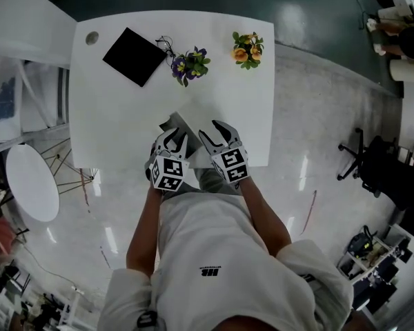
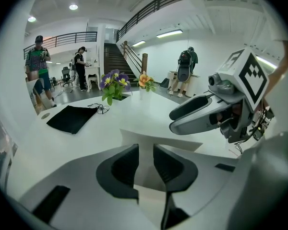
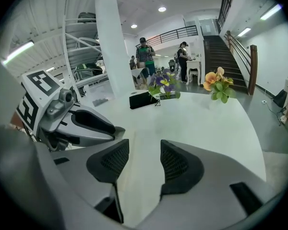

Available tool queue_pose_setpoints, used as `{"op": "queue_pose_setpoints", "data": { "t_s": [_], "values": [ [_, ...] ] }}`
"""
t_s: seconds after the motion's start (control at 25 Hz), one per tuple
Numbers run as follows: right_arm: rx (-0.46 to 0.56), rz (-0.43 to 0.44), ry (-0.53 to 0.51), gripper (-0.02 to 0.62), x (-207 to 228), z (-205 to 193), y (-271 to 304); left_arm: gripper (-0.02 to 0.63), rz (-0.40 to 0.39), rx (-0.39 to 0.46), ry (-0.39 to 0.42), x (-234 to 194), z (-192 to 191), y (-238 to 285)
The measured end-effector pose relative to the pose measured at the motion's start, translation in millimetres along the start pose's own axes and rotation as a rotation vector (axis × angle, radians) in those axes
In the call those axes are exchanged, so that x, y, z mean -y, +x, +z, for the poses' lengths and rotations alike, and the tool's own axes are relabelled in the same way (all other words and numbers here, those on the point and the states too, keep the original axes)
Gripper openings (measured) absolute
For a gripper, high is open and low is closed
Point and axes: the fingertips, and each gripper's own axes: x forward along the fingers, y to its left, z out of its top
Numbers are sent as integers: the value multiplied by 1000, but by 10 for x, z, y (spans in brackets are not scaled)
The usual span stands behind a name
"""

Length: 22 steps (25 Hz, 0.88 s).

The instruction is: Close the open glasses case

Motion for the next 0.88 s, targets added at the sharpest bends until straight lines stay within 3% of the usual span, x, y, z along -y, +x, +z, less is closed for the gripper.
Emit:
{"op": "queue_pose_setpoints", "data": {
  "t_s": [0.44, 0.88],
  "values": [
    [-39, 46, -13, 200, -1, -93, 82, 107, 8, -23, -20, 91, -27, 122],
    [-64, 34, -2, 201, -37, -141, 128, 107, -44, -10, -10, 199, 3, 153]
  ]
}}
